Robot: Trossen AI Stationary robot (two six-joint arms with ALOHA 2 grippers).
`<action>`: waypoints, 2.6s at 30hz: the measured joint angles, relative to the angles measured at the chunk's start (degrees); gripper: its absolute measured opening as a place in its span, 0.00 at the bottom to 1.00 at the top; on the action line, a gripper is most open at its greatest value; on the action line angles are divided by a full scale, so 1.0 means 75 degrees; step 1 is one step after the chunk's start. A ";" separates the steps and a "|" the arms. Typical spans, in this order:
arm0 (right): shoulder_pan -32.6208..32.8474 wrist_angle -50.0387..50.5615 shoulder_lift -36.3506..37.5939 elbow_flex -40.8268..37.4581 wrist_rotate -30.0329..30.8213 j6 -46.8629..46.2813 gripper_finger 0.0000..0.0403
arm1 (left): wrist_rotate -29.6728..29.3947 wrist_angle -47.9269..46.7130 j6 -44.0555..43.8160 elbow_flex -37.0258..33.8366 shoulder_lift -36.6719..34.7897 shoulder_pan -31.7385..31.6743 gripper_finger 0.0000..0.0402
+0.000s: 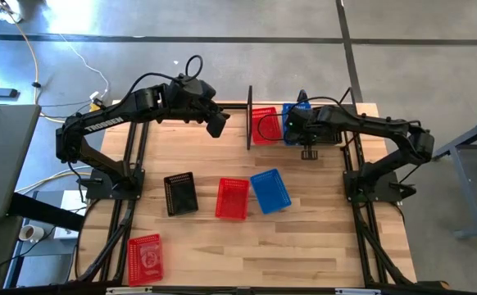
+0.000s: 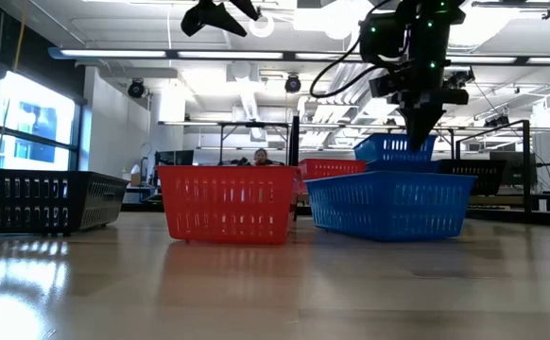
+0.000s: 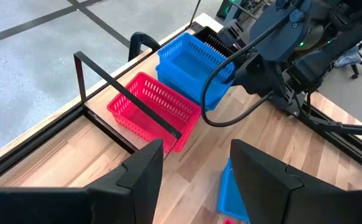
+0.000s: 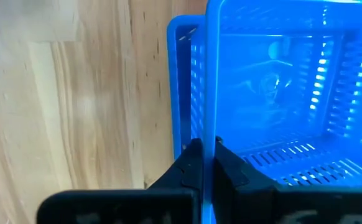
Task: Stack baskets on shelf by color
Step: Stack the bottom blue basket on the blue basket on the shelf, then stack the top red basket on the red basket on the shelf
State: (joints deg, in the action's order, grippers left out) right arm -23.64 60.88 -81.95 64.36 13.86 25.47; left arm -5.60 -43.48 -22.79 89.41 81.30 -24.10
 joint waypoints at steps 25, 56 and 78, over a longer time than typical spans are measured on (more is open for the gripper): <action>0.0000 0.0512 0.0012 0.0882 0.0007 -0.0879 0.27 | 0.0662 -0.0497 0.0010 0.0000 0.0000 0.0003 0.44; 0.3048 -0.2629 0.0041 0.0927 -0.3029 -0.8979 0.27 | 0.0811 -0.2211 0.0569 -0.1453 -0.0813 0.1541 0.44; 0.4494 -0.3993 -0.0449 0.0930 -0.0867 -1.2341 0.27 | -0.0289 -0.2236 -0.0547 -0.2238 -0.1494 0.2490 0.44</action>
State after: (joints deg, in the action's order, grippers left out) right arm 10.07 30.94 -85.32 71.33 7.36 -67.09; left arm -7.77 -60.26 -26.89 72.62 70.09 -5.42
